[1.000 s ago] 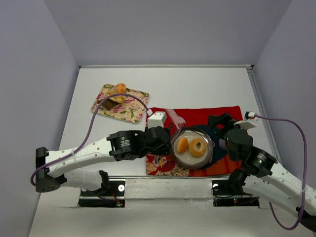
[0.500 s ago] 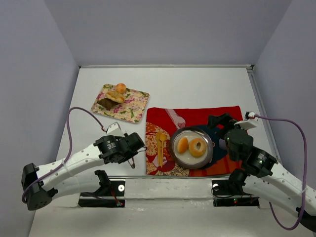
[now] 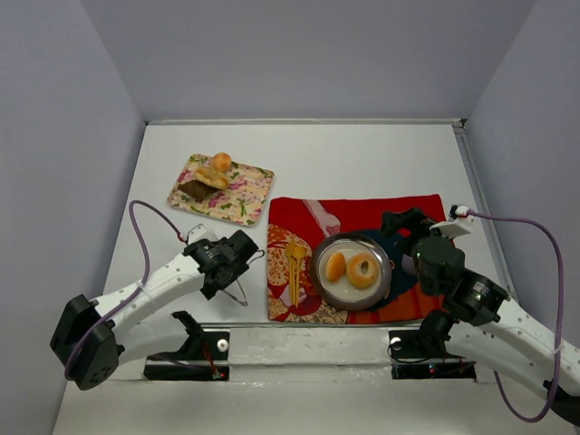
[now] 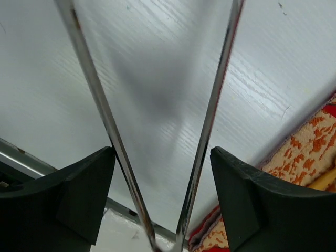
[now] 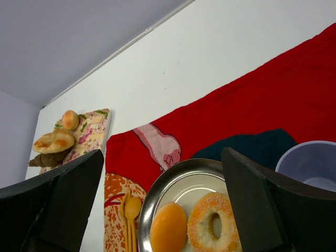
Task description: Place the bread
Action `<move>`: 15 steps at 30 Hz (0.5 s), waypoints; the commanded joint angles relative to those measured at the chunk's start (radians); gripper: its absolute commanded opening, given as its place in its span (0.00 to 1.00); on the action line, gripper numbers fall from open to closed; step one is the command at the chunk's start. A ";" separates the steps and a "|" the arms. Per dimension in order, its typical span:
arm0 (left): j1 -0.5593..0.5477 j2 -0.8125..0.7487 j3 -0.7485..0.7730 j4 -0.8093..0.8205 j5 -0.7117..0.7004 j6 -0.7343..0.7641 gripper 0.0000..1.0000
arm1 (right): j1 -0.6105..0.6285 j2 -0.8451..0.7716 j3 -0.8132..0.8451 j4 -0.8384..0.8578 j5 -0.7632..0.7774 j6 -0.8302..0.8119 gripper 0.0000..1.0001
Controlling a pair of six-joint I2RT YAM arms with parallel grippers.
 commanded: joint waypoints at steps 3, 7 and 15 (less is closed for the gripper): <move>0.043 0.012 0.041 0.037 -0.012 0.075 0.93 | 0.000 -0.020 -0.012 0.018 0.040 0.007 1.00; 0.042 -0.029 0.102 -0.012 -0.021 0.082 0.99 | 0.000 -0.031 -0.016 0.015 0.048 0.006 1.00; 0.032 -0.167 0.292 0.141 -0.017 0.418 0.99 | 0.000 -0.002 0.020 0.011 0.026 -0.020 1.00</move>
